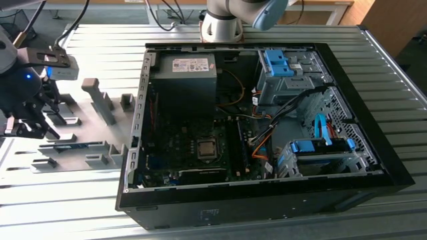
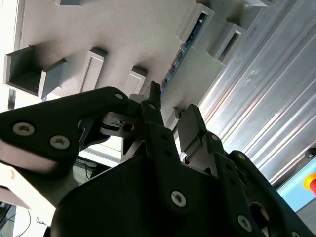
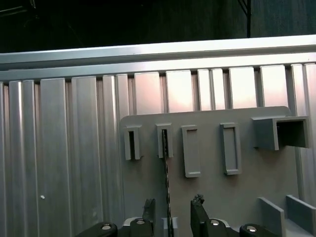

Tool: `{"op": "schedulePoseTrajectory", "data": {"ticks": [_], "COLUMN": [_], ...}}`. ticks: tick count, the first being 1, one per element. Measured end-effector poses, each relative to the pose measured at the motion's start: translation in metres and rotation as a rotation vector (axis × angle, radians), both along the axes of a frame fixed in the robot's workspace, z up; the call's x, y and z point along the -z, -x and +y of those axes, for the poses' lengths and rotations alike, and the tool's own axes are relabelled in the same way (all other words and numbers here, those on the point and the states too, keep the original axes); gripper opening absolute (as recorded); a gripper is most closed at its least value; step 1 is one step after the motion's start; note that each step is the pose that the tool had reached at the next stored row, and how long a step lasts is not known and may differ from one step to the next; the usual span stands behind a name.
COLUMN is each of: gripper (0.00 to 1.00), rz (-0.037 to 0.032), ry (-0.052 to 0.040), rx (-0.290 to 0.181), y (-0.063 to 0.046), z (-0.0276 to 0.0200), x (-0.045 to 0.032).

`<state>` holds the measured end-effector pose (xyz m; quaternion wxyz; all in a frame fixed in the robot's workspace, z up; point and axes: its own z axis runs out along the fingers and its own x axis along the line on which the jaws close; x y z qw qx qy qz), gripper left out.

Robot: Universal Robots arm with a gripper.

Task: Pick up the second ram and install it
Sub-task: 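Pick up the second ram and move it above second insertion slot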

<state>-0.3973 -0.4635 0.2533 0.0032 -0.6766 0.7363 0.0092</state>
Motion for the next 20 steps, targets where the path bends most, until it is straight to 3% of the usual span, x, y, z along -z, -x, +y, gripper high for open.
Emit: {"op": "schedulePoseTrajectory", "data": {"ticks": [4, 20], "gripper": [0.42, 0.42], "rz": [-0.0003, -0.0001], "ry": [-0.0003, -0.0001], "rx": [0.001, -0.031], "y": [0.000, 0.004], "z": [0.0000, -0.0009], "x": [0.0020, 0.0308]}}
